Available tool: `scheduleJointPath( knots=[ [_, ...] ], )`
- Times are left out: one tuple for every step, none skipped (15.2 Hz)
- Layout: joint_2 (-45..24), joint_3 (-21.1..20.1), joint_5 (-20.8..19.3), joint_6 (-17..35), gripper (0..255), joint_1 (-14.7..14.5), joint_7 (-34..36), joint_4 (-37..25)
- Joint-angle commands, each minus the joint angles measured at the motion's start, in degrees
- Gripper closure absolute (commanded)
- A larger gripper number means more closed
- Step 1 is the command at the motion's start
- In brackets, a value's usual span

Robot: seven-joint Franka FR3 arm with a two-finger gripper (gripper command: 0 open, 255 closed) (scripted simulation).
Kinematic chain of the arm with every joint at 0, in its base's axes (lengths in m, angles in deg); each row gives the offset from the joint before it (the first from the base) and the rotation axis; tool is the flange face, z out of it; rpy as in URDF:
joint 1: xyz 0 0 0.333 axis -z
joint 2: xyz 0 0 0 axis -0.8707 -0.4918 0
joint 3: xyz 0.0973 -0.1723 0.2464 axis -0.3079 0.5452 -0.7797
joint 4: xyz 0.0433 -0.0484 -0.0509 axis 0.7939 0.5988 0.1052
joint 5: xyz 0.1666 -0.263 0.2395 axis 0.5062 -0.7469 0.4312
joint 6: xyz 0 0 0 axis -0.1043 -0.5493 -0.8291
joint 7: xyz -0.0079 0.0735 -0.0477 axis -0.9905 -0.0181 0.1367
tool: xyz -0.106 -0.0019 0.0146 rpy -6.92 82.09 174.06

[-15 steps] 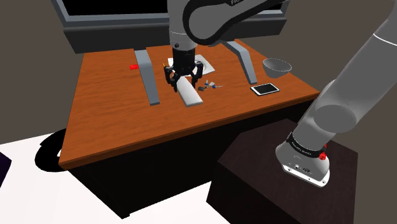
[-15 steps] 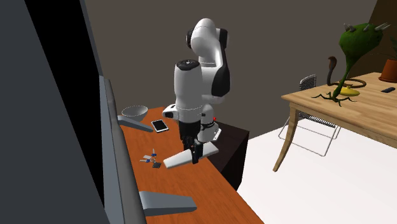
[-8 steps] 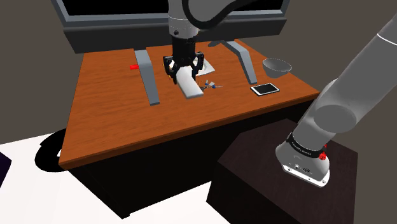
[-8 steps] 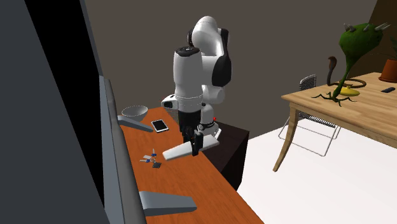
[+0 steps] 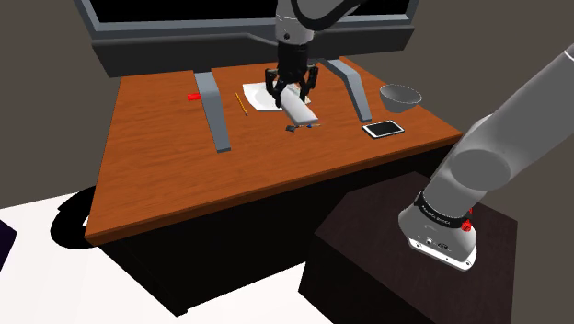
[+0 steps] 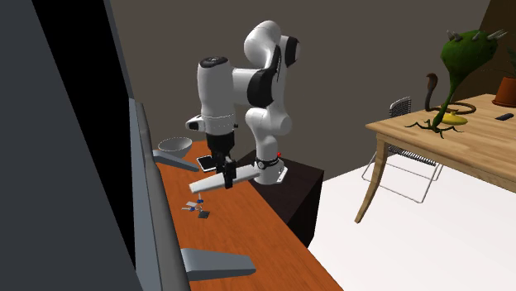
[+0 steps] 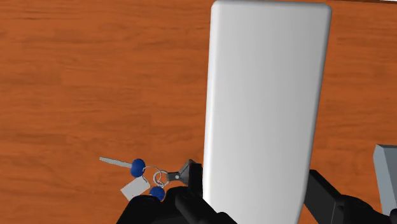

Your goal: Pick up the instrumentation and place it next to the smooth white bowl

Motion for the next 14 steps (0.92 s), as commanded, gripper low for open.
scheduleJointPath(
  knots=[
    [1.18,1.86,-0.02,0.06,255,1.09,-3.09,1.29],
    [1.70,2.80,-0.10,0.08,255,1.65,-4.58,1.87],
    [2.16,3.73,-0.21,0.09,255,2.23,-6.05,2.38],
    [2.56,4.67,-0.36,0.10,255,2.81,-7.50,2.83],
    [2.89,5.61,-0.55,0.11,255,3.39,-8.95,3.22],
    [3.16,6.56,-0.76,0.12,255,3.98,-10.38,3.54],
    [3.37,7.51,-1.00,0.13,255,4.57,-11.80,3.80],
    [3.51,8.45,-1.26,0.14,255,5.17,-13.22,3.99],
    [3.59,9.39,-1.53,0.16,255,5.78,-14.62,4.12],
    [3.61,10.33,-1.82,0.17,255,6.38,-16.02,4.18],
    [3.56,11.26,-2.12,0.18,255,7.00,-17.40,4.18],
    [3.46,12.19,-2.43,0.20,255,7.62,-18.78,4.11],
    [3.29,13.11,-2.73,0.21,255,8.24,-20.16,3.98],
    [3.06,14.02,-3.04,0.22,255,8.86,-21.53,3.78]
  ],
)
